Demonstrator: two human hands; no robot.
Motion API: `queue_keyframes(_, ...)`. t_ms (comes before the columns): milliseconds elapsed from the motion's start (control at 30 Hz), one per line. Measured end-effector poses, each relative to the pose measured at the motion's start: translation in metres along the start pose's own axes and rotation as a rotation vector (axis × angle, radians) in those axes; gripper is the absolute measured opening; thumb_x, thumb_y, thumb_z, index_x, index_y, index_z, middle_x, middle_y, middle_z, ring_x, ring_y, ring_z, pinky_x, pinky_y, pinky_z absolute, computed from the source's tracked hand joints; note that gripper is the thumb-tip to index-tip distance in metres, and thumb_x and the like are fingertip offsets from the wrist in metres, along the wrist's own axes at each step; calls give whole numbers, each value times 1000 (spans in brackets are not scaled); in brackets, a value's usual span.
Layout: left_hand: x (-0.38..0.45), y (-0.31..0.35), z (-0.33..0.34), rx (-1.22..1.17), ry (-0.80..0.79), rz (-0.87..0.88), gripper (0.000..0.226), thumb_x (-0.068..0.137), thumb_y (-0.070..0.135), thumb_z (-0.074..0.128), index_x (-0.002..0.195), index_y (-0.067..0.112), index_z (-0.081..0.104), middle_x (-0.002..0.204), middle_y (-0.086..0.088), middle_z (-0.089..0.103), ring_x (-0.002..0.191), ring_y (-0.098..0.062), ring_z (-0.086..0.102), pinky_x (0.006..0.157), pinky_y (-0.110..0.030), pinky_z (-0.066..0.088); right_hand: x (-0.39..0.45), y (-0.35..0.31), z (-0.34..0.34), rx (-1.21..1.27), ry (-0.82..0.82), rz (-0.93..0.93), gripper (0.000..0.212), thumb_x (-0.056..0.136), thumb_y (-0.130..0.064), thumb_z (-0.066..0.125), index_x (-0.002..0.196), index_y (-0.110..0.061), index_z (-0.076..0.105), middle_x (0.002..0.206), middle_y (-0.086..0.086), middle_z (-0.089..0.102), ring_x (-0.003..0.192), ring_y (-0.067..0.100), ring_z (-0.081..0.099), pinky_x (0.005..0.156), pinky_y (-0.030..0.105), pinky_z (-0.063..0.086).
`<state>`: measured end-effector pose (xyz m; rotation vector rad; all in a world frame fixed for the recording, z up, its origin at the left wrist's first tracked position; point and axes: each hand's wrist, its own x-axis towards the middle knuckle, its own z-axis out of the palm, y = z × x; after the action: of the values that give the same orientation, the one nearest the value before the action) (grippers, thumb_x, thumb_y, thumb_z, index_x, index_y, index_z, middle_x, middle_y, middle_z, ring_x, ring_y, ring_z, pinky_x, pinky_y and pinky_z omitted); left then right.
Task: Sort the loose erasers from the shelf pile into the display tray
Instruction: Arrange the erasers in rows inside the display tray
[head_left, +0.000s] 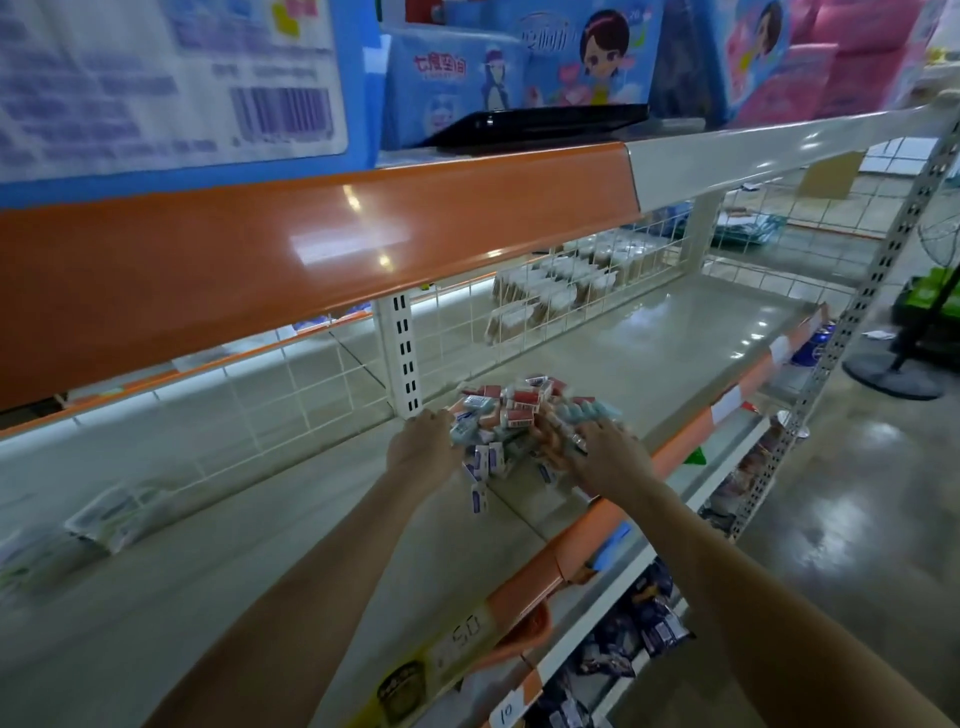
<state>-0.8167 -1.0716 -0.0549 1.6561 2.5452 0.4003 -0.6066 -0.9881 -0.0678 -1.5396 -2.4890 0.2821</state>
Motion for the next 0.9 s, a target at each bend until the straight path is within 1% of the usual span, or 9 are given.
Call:
queue_keyframes(200, 16, 2, 16, -35, 39, -30, 30, 87, 27, 57, 113, 13, 61, 100, -6, 66, 90, -24, 62, 73, -35, 52, 12, 13, 15, -17, 67, -12, 41, 91, -39, 54, 124, -14, 53, 125, 8, 55, 118, 25, 49, 99, 39, 40)
queue_keyframes(300, 18, 1, 25, -50, 77, -24, 31, 87, 30, 60, 113, 13, 57, 105, -5, 62, 94, -21, 59, 72, -33, 50, 11, 20, 15, 28, 83, -42, 36, 88, -30, 59, 120, -14, 58, 117, 7, 60, 111, 25, 52, 95, 39, 42)
queue_keyframes(367, 18, 0, 28, -55, 96, -18, 30, 87, 29, 60, 113, 14, 56, 106, -5, 60, 95, -21, 57, 71, -32, 48, 9, 21, 14, 59, 103, -80, 32, 87, -24, 61, 117, -15, 61, 111, 6, 63, 104, 24, 56, 89, 37, 45)
queue_keyframes(467, 18, -2, 29, -70, 133, -13, 27, 86, 27, 61, 109, 14, 60, 100, -4, 63, 90, -21, 59, 70, -32, 50, 9, 24, 11, 110, 104, -121, 18, 89, -20, 57, 103, -12, 66, 97, 7, 66, 85, 20, 59, 76, 33, 49)
queue_keyframes(600, 12, -6, 20, -130, 183, 7, 19, 89, 28, 57, 98, 16, 68, 85, -1, 67, 75, -17, 60, 62, -26, 45, 7, 23, 1, 191, 115, -137, 24, 95, -26, 51, 103, -12, 69, 91, 4, 68, 72, 11, 56, 60, 19, 40)
queue_keyframes(700, 0, -6, 4, -283, 181, -9, 21, 93, 27, 51, 100, 18, 68, 84, 1, 67, 73, -14, 59, 59, -26, 41, 0, 14, -13, 341, 145, -155, 25, 94, -25, 55, 110, -11, 67, 91, 5, 68, 72, 12, 58, 64, 18, 45)
queue_keyframes(767, -11, -6, -9, -401, 164, -31, 21, 94, 29, 50, 104, 18, 65, 84, 4, 64, 72, -12, 57, 57, -23, 39, -3, 6, -20, 475, 144, -164, 26, 93, -24, 56, 115, -13, 64, 89, 3, 66, 69, 10, 57, 63, 18, 45)
queue_keyframes(833, -25, -9, -20, -545, 139, -56, 21, 94, 28, 50, 106, 18, 65, 82, 3, 63, 71, -11, 56, 57, -22, 38, -7, -5, -22, 697, 80, -147, 24, 92, -21, 56, 114, -15, 63, 92, 4, 66, 72, 10, 60, 65, 22, 49)
queue_keyframes(900, -41, -14, -29, -733, 101, -98, 20, 94, 27, 51, 106, 18, 65, 86, 0, 66, 75, -12, 59, 66, -26, 43, -12, -20, -23, 1001, -60, -95, 16, 94, -16, 52, 105, -21, 62, 101, 11, 64, 83, 18, 65, 75, 35, 56)
